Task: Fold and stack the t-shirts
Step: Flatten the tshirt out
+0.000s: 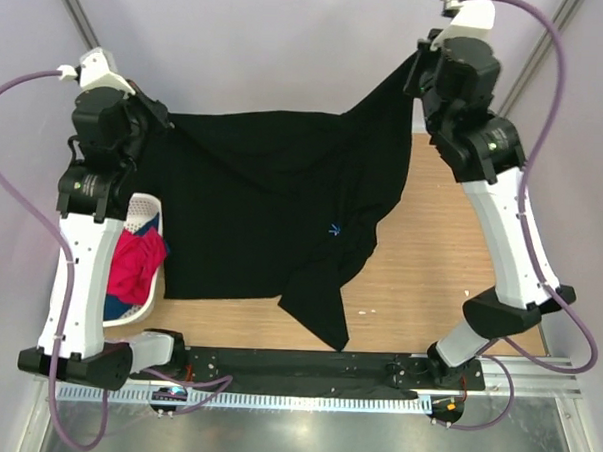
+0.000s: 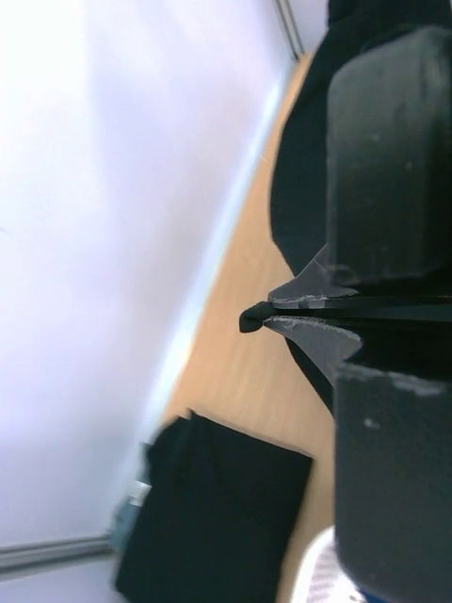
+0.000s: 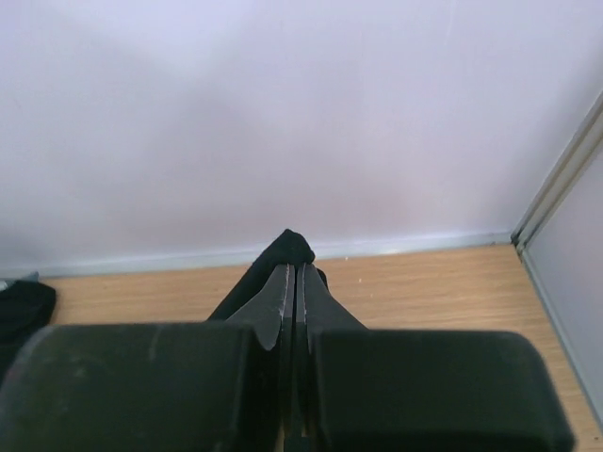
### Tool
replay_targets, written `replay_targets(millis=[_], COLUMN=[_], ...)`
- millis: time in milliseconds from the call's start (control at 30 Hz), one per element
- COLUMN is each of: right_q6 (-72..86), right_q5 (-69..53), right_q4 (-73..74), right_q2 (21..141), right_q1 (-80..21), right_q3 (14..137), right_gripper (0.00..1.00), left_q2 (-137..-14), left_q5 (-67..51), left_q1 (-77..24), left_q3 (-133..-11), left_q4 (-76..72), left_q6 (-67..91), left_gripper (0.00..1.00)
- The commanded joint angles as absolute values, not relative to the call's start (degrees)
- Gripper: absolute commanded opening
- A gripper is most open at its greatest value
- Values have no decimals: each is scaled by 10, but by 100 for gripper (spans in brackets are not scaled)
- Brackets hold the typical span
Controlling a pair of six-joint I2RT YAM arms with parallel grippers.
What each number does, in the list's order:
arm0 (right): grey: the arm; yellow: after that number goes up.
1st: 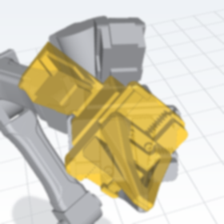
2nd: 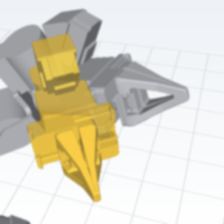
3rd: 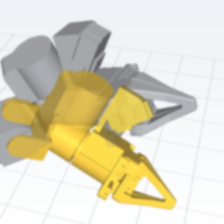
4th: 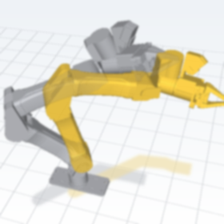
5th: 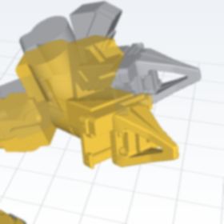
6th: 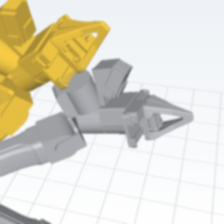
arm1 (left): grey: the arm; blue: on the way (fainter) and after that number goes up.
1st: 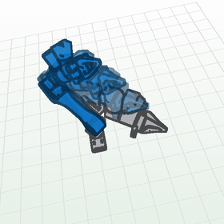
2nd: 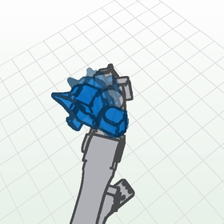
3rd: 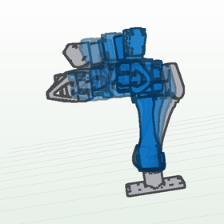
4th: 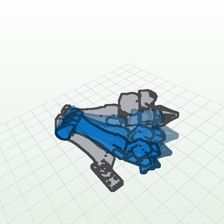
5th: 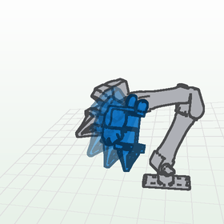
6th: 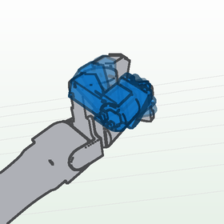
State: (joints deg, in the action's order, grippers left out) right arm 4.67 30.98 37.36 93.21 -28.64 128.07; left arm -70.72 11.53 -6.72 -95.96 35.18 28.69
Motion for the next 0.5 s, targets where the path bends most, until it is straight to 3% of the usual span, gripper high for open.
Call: replay_targets(millis=[0, 467], right_q6=[2, -27], right_q5=[327, 283], right_q4=[337, 465], right_q2=[875, 763], right_q1=[-284, -284], right_q3=[1356, 1397], right_gripper=[1, 1], left_q2=[-684, -588], left_q5=[100, 0], left_q1=[-62, -62], left_q3=[-1005, -1113], left_q4=[299, 387], left_q6=[290, 278], left_gripper=[0, 0])
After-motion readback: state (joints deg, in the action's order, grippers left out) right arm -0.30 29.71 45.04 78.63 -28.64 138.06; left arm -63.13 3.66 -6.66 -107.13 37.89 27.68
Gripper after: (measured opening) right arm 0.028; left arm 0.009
